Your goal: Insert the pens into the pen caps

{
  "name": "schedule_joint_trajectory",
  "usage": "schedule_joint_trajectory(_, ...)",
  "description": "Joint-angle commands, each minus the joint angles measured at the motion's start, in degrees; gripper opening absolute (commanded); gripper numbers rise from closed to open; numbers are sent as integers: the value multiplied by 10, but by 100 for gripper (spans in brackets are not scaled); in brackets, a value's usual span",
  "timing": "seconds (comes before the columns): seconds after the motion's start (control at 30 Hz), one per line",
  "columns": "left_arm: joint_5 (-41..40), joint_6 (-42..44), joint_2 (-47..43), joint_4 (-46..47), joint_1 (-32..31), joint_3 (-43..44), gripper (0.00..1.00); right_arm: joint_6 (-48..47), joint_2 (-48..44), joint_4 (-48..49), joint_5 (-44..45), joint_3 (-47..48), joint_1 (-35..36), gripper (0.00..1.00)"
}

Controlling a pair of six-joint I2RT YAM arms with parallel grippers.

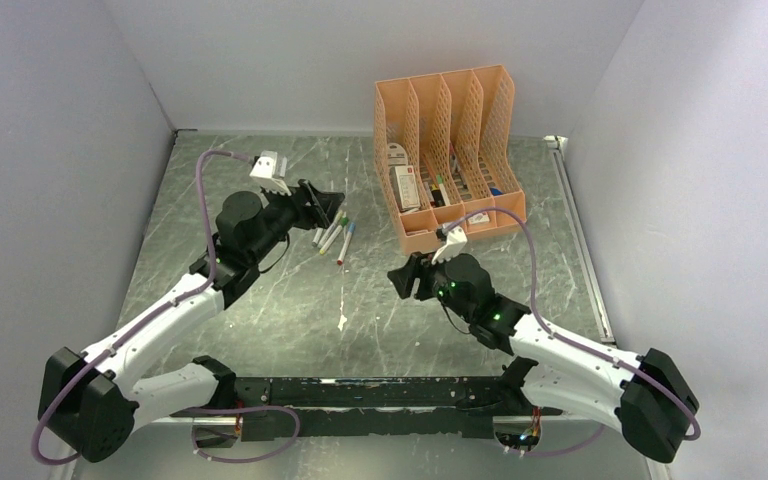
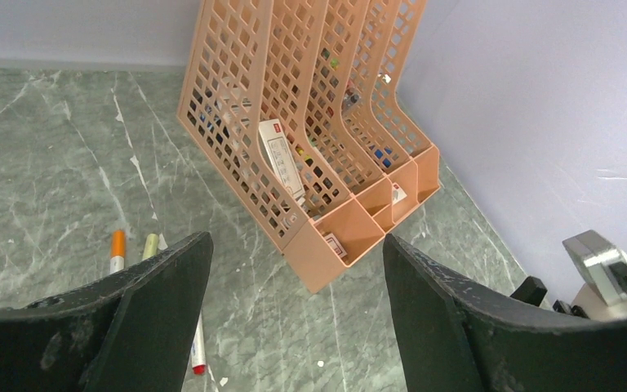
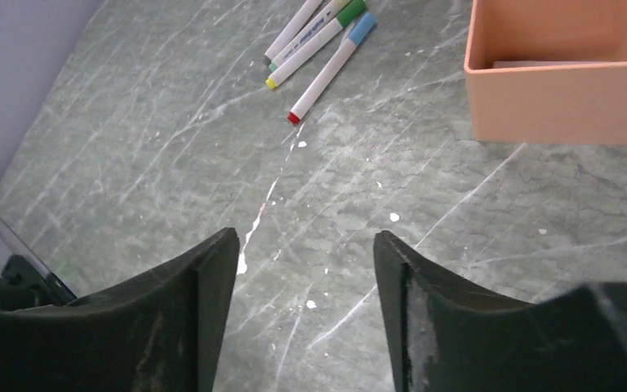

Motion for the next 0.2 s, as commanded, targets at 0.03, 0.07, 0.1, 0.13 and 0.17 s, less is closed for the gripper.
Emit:
schedule_joint_trajectory(0.03, -6, -4, -7, -4, -3, -1, 85, 21, 23, -52, 72, 63, 0, 64)
schedule_joint_trajectory(0.07, -5, -3, -6, -1, -3, -3, 85, 22, 22, -53, 78, 63, 2, 63)
schedule_joint_trajectory(0.1, -5, -3, -5, 1, -4, -4, 85, 23, 17, -50, 81, 61, 4, 63)
schedule_joint_trajectory(0.13, -7, -3, -5, 2, -4, -4, 85, 24, 12, -48, 84, 58, 5, 63)
schedule_joint_trajectory(0.17, -8, -2, -3, 2, -4, -3, 85, 23, 4, -50, 87, 57, 5, 64)
